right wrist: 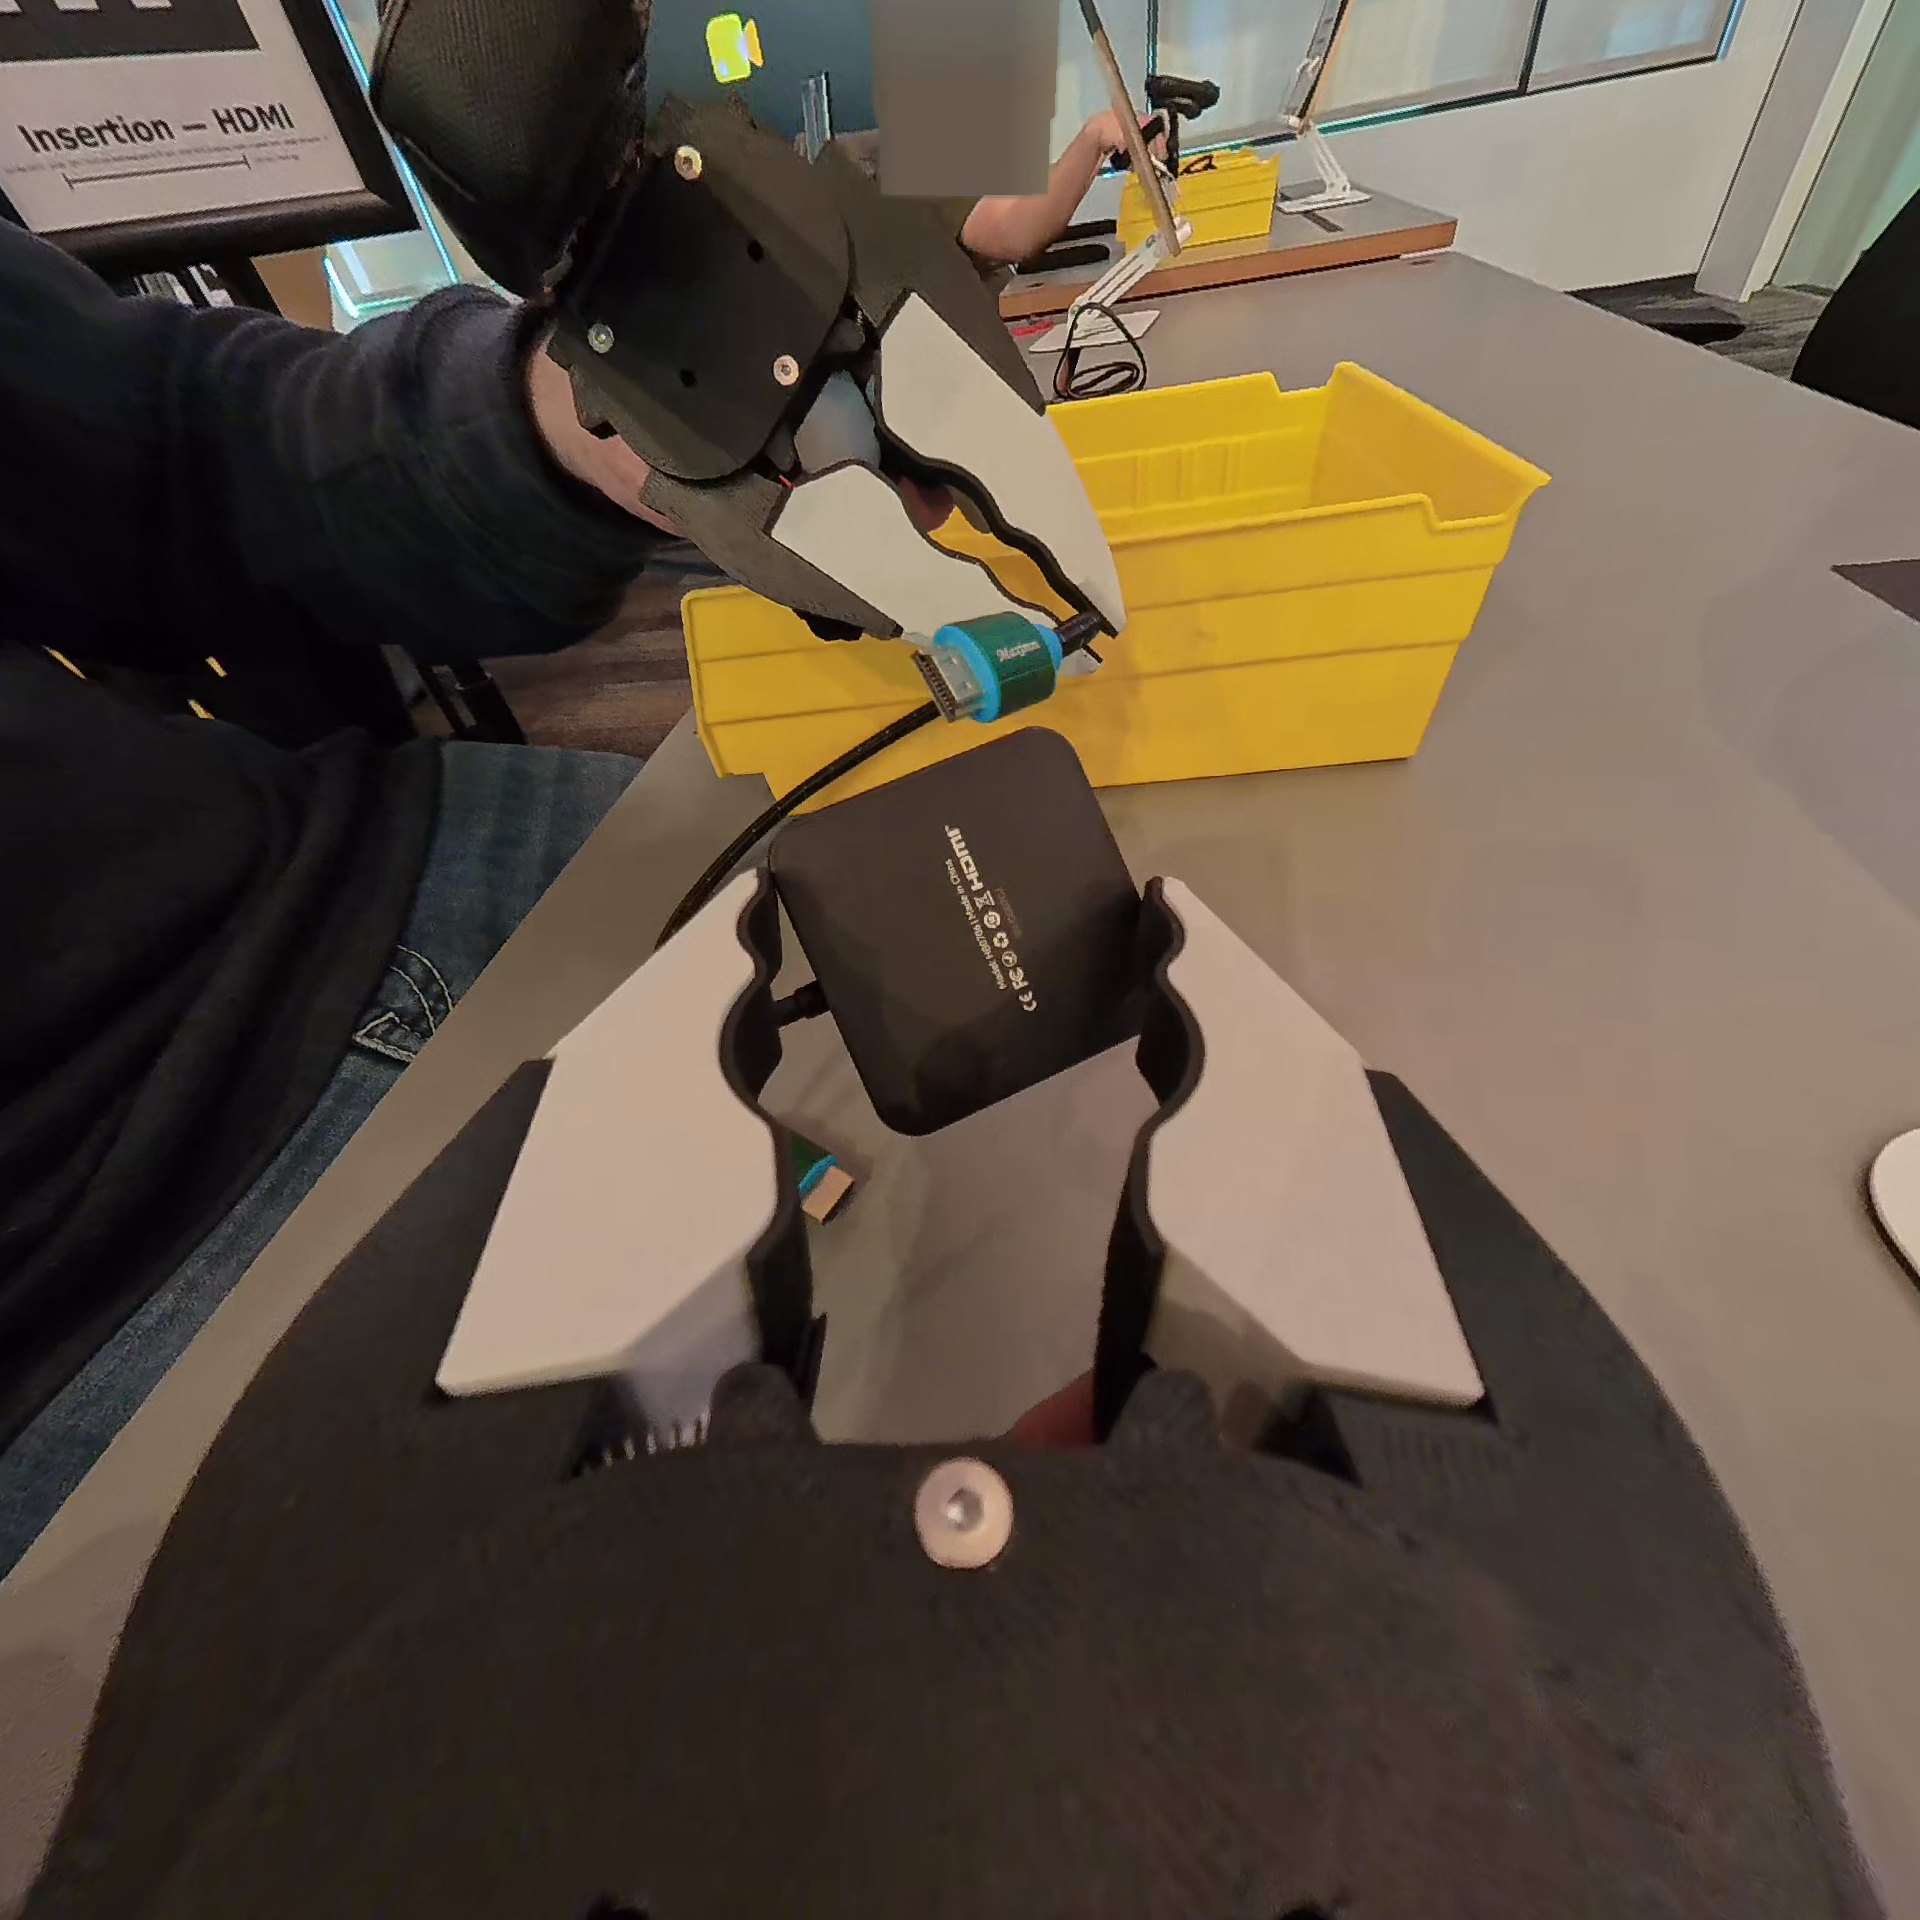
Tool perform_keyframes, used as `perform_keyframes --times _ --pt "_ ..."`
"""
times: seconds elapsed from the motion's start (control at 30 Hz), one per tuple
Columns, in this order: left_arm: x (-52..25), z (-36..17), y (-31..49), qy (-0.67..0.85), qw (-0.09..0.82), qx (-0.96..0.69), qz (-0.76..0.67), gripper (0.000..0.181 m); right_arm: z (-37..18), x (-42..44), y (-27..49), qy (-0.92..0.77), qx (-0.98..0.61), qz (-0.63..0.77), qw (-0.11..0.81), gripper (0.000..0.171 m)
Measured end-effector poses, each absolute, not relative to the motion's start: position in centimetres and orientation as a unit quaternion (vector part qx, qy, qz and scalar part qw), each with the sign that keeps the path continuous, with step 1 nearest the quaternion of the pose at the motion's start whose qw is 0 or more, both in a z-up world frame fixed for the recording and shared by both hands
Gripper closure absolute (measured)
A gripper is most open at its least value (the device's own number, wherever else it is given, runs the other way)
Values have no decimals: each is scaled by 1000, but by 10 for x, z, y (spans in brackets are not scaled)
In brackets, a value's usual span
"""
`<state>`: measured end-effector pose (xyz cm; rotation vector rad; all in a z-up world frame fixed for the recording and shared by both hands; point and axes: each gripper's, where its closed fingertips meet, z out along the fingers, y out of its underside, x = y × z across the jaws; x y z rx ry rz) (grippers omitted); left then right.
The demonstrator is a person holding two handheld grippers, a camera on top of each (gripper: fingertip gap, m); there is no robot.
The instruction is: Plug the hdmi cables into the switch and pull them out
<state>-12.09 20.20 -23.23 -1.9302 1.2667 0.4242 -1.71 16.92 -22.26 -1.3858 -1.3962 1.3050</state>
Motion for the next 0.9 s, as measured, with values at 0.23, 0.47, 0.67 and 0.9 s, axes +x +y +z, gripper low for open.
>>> perform_keyframes --times 0.23,0.47,0.67,0.9 --pt "-123 -244 200 494 362 -777 145 167 -228 -16 168 -567 -546 484 382 104" --pt "-98 -235 192 525 403 -744 97 143 -216 -15 159 -563 -521 516 381 104" --pt "-48 -204 168 599 497 -622 84 135 -201 -17 133 -569 -473 572 354 104" --pt "-19 -204 139 666 520 -525 104 149 -195 -20 110 -579 -442 611 310 107"
